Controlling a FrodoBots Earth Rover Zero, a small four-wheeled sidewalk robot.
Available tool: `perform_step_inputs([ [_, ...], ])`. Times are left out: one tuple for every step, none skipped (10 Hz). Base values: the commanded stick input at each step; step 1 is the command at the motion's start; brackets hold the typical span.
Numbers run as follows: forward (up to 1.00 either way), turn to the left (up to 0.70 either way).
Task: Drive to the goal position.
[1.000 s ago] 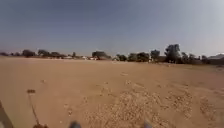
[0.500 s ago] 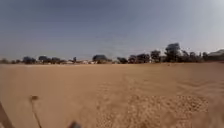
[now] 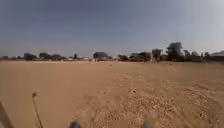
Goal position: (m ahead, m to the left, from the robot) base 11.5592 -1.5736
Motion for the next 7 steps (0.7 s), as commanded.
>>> perform_step_inputs([
  [0.7, 0.0],
  [0.7, 0.0],
  [0.7, 0.0],
  [0.7, 0.0],
  [0.7, 0.0],
  [0.7, 0.0],
  [0.7, 0.0],
])
